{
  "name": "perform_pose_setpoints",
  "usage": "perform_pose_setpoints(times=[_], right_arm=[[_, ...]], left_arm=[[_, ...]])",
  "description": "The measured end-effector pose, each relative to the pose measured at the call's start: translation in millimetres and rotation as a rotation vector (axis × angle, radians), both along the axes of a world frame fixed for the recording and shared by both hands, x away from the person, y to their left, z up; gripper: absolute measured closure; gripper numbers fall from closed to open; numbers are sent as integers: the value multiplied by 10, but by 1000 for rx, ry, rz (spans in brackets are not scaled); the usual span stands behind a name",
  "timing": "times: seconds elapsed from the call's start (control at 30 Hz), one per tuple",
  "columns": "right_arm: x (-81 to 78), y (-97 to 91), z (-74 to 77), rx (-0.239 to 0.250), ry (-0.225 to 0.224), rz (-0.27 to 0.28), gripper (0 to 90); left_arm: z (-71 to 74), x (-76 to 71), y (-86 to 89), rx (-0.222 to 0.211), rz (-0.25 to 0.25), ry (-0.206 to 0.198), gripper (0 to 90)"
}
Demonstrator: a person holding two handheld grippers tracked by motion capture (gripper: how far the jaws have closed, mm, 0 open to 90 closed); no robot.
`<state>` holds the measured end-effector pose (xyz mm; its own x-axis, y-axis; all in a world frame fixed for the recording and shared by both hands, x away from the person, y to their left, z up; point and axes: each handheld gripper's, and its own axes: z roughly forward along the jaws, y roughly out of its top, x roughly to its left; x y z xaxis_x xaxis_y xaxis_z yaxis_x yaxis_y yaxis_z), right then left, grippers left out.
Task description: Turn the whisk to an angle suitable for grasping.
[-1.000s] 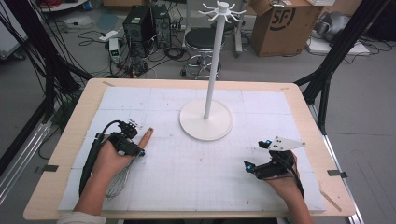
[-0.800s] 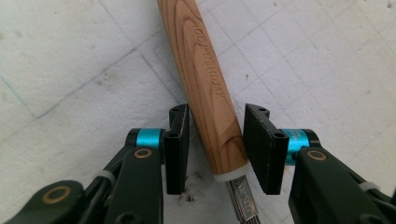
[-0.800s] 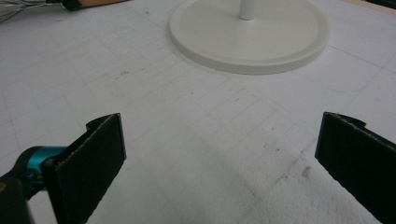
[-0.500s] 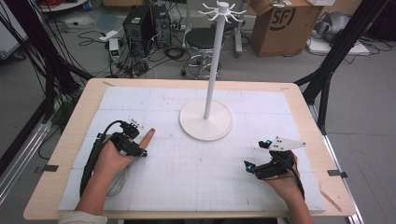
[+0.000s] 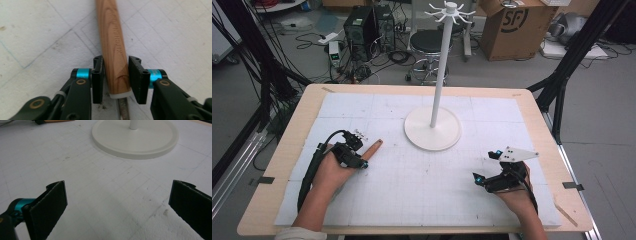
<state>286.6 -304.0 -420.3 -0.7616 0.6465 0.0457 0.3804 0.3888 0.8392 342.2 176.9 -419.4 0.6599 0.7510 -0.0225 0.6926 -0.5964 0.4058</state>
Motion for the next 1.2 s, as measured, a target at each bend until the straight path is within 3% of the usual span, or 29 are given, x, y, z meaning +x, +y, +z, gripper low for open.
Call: perform_pose_setpoints(times=[0.17, 0.33, 0.4, 0.63, 0.73, 0.87, 1.0, 1.1, 1.2], right_arm=[[1, 7, -5, -4, 1, 1, 7], [3, 6, -5, -2, 0, 4, 7], [3, 5, -6, 0, 1, 4, 7], [3, 8, -10, -4, 3, 7, 8], [3, 7, -11, -4, 3, 8, 7], [1, 17, -14, -5, 5, 11, 7], [1, 19, -12, -14, -3, 17, 7], [-6, 20, -11, -6, 1, 13, 7], [-13, 7, -3, -2, 3, 11, 7]], left_arm=[[-2, -18, -15, -3, -16, -3, 695], [3, -58, -64, -55, -96, 35, 699], [8, -65, -86, -56, -118, 38, 698], [-8, -53, -83, -47, -104, 28, 581], [-14, -53, -90, -42, -107, 28, 572], [-17, -59, -105, -26, -108, 17, 589], [-9, -73, -102, -11, -117, 6, 686], [-1, -95, -125, 8, -131, -9, 692], [4, -112, -129, -1, -129, -13, 701]])
